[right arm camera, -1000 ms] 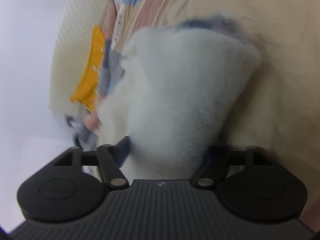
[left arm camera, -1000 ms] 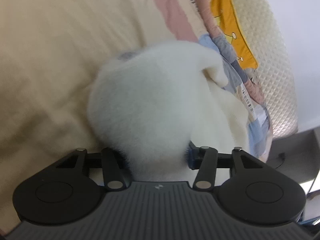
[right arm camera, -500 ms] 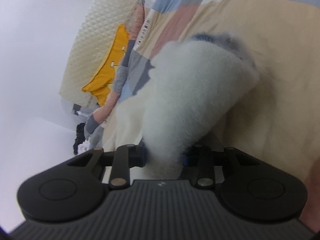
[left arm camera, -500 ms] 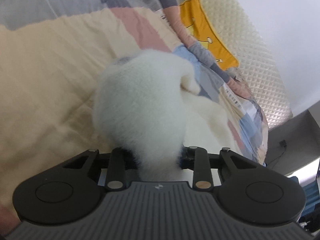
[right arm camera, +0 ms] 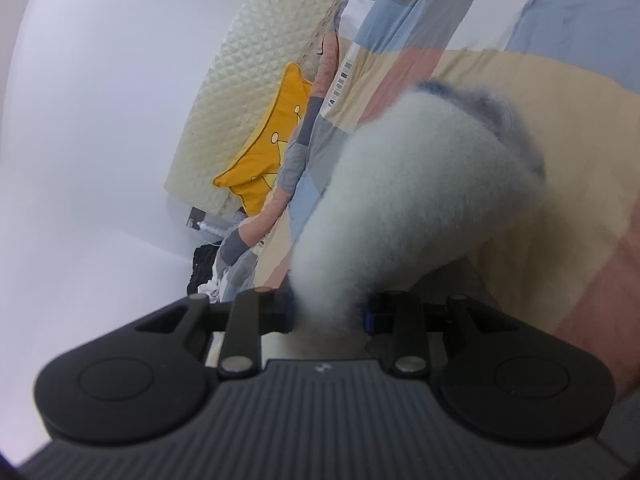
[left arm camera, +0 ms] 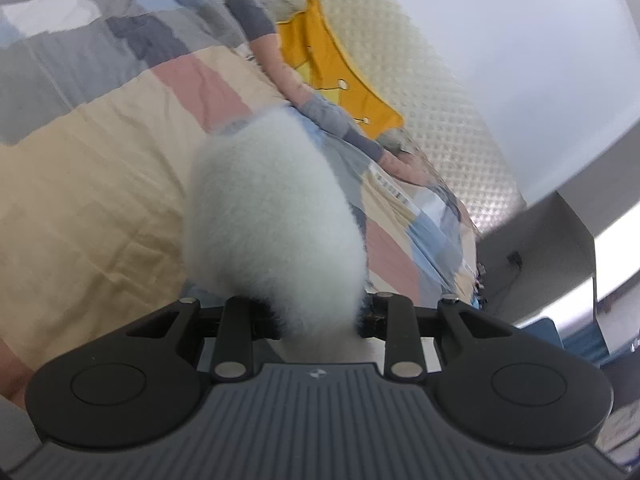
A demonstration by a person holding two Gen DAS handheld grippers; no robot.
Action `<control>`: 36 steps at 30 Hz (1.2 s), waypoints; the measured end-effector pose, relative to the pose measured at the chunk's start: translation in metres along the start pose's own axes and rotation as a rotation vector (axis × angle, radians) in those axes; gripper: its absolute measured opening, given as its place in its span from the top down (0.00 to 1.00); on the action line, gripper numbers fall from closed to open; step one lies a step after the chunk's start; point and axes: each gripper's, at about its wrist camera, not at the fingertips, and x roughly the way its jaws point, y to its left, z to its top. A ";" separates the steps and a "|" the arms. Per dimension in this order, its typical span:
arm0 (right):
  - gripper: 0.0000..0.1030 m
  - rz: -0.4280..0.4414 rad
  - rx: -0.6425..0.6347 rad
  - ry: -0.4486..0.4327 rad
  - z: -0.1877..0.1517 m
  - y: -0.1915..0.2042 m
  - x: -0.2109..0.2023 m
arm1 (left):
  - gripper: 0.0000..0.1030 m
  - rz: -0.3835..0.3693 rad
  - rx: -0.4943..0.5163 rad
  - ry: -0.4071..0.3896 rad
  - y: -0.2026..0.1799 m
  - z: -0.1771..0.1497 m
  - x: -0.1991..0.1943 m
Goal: Fold large clothes
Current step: 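Pinch the blanket bundle edge with the left gripper while the right gripper pinches too, then lift and roll the pinched blanket edge over with both grippers, then open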
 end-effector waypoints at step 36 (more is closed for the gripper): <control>0.34 0.151 0.067 -0.067 0.038 -0.011 0.092 | 0.46 -0.076 -0.128 -0.021 0.022 0.047 0.104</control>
